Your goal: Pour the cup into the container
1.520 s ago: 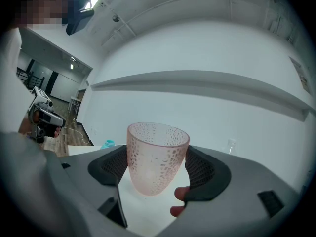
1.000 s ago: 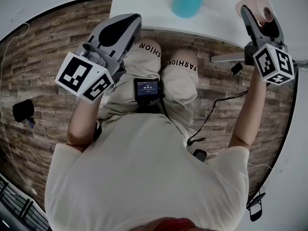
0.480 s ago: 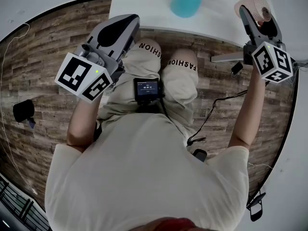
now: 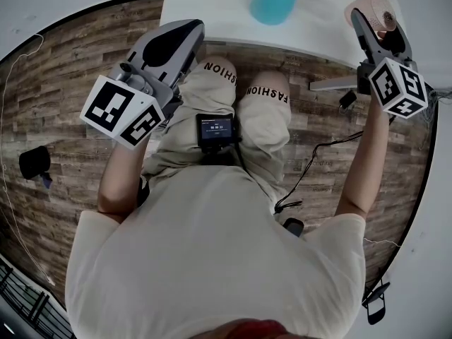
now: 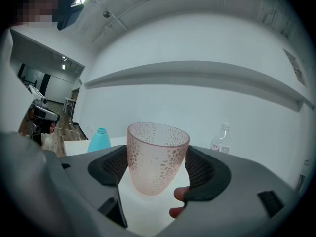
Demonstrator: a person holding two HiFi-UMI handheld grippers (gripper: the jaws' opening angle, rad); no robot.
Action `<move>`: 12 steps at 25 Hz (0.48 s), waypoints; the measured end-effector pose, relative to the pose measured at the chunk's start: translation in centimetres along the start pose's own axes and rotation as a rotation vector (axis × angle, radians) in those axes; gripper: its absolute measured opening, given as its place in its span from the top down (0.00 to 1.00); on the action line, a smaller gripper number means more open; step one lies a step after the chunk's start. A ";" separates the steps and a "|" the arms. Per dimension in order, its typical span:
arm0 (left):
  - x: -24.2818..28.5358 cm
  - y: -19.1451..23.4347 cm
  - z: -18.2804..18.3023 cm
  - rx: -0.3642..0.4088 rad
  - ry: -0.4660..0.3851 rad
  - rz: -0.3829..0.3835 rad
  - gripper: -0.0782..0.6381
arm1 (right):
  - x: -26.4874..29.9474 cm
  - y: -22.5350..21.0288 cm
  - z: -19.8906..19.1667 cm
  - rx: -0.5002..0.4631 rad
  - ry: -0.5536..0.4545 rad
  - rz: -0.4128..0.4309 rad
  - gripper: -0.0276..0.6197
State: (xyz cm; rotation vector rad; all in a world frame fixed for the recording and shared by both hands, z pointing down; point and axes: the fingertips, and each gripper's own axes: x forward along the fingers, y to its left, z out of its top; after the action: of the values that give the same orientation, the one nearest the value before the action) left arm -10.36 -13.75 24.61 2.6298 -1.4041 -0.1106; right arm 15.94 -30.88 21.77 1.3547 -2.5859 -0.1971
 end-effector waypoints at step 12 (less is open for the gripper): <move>0.0 0.1 -0.1 -0.005 0.006 0.003 0.88 | 0.6 -0.8 -2.1 0.018 0.045 -0.011 0.39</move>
State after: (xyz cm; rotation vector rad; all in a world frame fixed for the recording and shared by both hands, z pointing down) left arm -10.47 -13.81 24.73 2.6214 -1.4044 -0.1051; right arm 16.77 -31.88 23.70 1.3645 -2.5499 -0.1434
